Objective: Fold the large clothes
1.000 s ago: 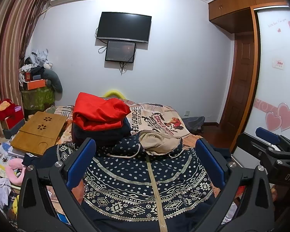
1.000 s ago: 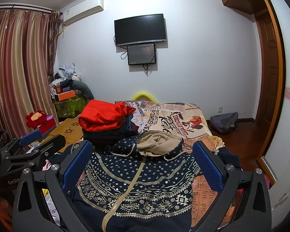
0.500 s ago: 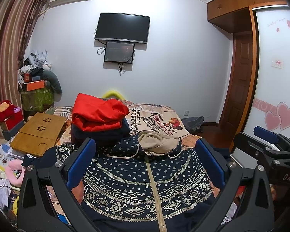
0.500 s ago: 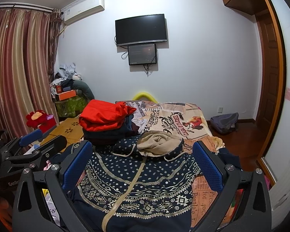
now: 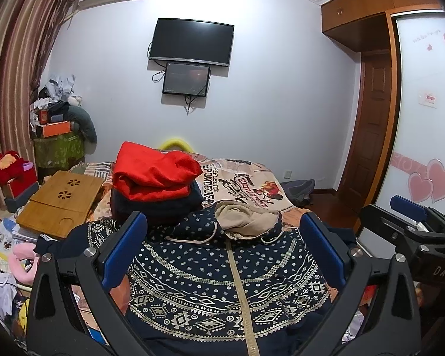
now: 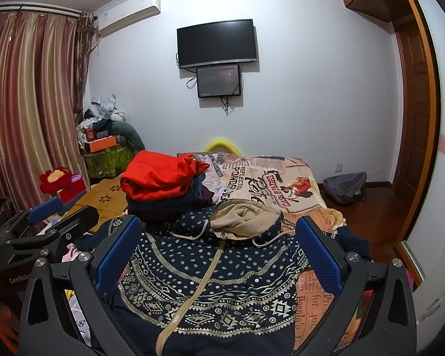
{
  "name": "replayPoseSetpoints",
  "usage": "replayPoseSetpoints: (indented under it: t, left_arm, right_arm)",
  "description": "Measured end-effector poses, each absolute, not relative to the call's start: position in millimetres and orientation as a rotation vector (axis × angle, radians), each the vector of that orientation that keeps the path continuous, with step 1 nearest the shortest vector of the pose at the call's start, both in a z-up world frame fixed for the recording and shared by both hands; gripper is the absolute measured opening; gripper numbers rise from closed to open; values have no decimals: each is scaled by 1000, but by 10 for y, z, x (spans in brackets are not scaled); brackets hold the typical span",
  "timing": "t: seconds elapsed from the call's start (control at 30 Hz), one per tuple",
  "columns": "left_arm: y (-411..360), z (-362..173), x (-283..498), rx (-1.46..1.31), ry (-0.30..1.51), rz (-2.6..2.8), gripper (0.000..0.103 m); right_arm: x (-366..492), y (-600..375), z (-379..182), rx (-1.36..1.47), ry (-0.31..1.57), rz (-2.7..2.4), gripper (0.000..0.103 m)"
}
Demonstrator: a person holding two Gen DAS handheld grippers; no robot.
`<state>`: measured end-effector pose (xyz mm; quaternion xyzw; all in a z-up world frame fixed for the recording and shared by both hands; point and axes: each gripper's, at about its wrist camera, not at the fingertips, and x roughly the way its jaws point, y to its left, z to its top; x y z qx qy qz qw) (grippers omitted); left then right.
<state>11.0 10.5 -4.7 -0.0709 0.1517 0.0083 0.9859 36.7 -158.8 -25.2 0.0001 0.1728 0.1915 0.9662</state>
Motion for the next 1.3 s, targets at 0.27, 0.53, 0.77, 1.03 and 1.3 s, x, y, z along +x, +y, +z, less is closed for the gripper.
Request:
replayPoseSetpoints:
  t: [0.27, 0.53, 0.77, 1.03, 1.3]
  left_arm:
    - [295, -69, 227, -146, 304, 94, 103]
    - [891, -142, 570, -147, 341, 161, 103]
    - [1604, -472, 975, -73, 395, 352, 103]
    - [2739, -1273, 1337, -264, 629, 500, 103]
    - [3856, -2399, 1349, -702, 875, 599, 81]
  right_arm:
    - [538, -1532, -308, -44, 352, 353, 103]
    - [918, -1566, -298, -74, 335, 299, 103]
    - [1379, -1605, -434, -21, 413, 332, 103]
    - [1890, -1583, -716, 16, 512, 276, 103]
    - [2284, -1535, -1098, 88, 666, 257, 103]
